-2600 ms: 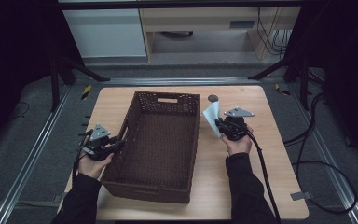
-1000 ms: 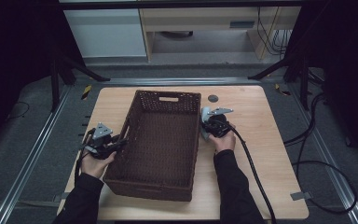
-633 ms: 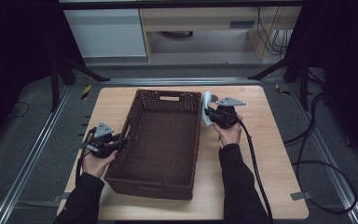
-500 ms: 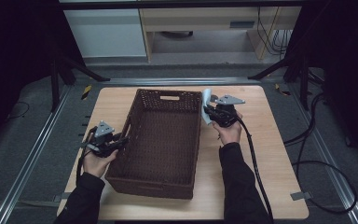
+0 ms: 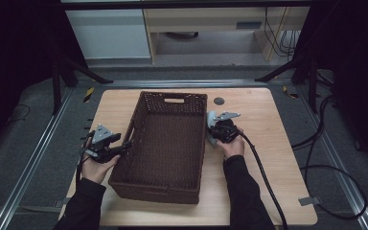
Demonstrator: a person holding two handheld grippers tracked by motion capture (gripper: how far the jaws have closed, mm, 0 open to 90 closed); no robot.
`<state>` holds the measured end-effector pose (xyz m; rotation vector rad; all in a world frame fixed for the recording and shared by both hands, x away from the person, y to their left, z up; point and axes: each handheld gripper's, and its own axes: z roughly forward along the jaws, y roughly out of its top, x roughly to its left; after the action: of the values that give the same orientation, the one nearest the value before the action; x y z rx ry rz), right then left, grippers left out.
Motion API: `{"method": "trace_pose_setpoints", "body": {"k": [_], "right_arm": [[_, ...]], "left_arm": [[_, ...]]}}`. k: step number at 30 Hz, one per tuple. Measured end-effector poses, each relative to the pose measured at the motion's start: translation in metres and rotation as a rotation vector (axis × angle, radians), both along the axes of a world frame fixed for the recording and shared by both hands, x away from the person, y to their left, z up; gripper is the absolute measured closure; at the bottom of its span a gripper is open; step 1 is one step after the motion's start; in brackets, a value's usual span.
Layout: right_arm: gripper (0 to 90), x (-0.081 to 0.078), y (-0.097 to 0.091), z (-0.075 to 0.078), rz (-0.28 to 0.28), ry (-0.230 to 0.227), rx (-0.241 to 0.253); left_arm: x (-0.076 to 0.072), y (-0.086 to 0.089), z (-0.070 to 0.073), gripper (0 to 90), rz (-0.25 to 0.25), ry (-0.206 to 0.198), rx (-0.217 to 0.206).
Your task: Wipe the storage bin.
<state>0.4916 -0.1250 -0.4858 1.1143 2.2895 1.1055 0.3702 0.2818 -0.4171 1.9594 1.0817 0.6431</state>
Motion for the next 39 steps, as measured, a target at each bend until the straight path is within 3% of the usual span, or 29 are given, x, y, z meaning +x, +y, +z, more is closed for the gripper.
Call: {"method": "trace_pose_setpoints", "body": {"k": [5,10,14,19,29,32,35,39], "right_arm": [[83.8,-0.007,0.002,0.009,0.024,-0.024,0.009],[83.9,-0.02,-0.008,0.041,0.038,-0.116,0.108],[83.9,-0.029,-0.012,0.058,0.059,-0.166,0.151],[83.9,-0.034,-0.008,0.052,0.083,-0.145,0.121],[83.9,-0.037,-0.009,0.007,0.075,-0.034,0.05],[83.8,-0.037,-0.008,-0.002,0.075,0.004,0.029],[83.8,-0.039,-0.007,0.003,0.088,-0.003,0.039],[83.8,-0.043,-0.012,0.031,0.095,-0.08,0.1]], "left_arm": [[-0.007,0.0,-0.005,53.9,-0.012,0.034,0.025],[-0.008,0.001,-0.009,63.0,-0.018,0.078,-0.008],[-0.009,-0.002,-0.009,66.6,-0.007,0.068,0.026],[-0.005,-0.001,-0.009,67.8,0.001,0.066,0.026],[0.002,-0.003,-0.01,66.6,0.002,0.065,0.019],[0.002,-0.002,-0.01,61.0,0.017,0.061,0.017],[0.001,0.0,-0.01,55.8,0.024,0.062,0.004],[-0.001,0.0,-0.007,50.2,0.02,0.054,0.012]]}}
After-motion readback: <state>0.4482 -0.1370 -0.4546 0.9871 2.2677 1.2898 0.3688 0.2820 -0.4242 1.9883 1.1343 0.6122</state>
